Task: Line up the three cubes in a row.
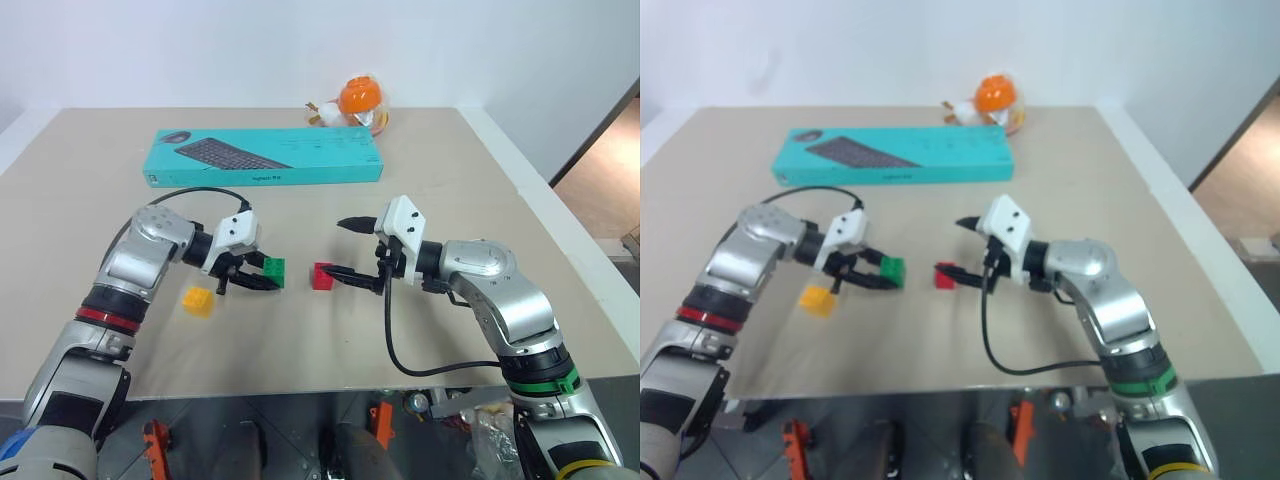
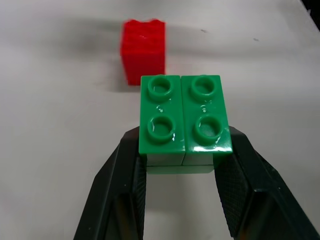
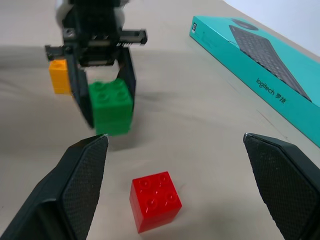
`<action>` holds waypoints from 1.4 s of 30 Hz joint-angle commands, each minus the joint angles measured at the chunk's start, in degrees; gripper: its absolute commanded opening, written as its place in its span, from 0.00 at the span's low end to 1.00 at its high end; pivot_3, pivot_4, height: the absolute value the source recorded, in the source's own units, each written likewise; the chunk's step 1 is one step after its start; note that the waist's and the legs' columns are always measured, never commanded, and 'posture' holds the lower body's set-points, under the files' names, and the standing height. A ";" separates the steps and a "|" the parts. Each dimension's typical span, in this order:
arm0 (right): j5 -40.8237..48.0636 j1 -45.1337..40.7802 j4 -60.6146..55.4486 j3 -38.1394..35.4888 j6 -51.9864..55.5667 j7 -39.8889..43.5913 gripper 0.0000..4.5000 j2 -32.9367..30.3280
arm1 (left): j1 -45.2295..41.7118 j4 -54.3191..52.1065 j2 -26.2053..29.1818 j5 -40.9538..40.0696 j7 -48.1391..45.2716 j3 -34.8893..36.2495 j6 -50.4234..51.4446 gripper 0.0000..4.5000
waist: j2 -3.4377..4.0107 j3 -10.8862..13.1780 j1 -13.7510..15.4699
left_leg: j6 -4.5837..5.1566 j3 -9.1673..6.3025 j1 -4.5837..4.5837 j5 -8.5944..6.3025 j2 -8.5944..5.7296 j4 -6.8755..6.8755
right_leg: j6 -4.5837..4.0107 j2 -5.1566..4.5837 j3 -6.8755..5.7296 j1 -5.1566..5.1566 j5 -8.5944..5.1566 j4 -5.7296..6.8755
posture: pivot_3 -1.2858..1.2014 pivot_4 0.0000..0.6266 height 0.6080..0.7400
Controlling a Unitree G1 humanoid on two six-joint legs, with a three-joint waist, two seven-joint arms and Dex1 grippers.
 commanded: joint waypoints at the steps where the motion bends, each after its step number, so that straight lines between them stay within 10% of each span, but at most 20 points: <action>1: -0.21 -0.27 -3.02 -0.76 -1.12 -0.65 1.00 -0.39 | 0.01 -2.28 0.05 1.28 1.55 -1.10 0.33 0.29 | 0.00 0.00 0.01 | 0.00 -0.01 0.00 0.00 0.02 0.03 | -0.01 0.07 0.07 0.00 0.00 0.04 | 0.52 0.24 1.00; 30: 0.43 2.85 -4.18 -0.94 -3.16 0.45 1.00 -0.84 | -1.95 8.55 -2.12 4.53 4.73 -2.20 -4.86 0.29 | 0.00 0.00 0.09 | 0.01 0.10 0.01 0.01 -0.01 0.18 | 0.05 0.08 0.26 -0.04 0.09 0.14 | 0.52 0.24 1.00; 38: 0.37 2.71 -3.56 -0.66 -3.27 0.81 1.00 -0.73 | -3.17 5.59 -0.91 3.00 3.67 -0.55 -3.12 0.99 | 0.00 0.00 0.08 | 0.03 0.11 -0.02 0.02 -0.01 0.20 | 0.05 0.08 0.27 -0.06 0.10 0.15 | 0.52 0.24 1.00; 42: 0.32 2.21 -2.72 -0.51 -3.46 1.35 1.00 -0.77 | -2.95 -1.22 2.01 -0.64 2.55 2.44 3.30 0.99 | -0.01 0.00 0.03 | 0.02 0.11 -0.02 0.02 0.00 0.20 | 0.05 0.09 0.29 -0.07 0.10 0.14 | 0.52 0.24 1.00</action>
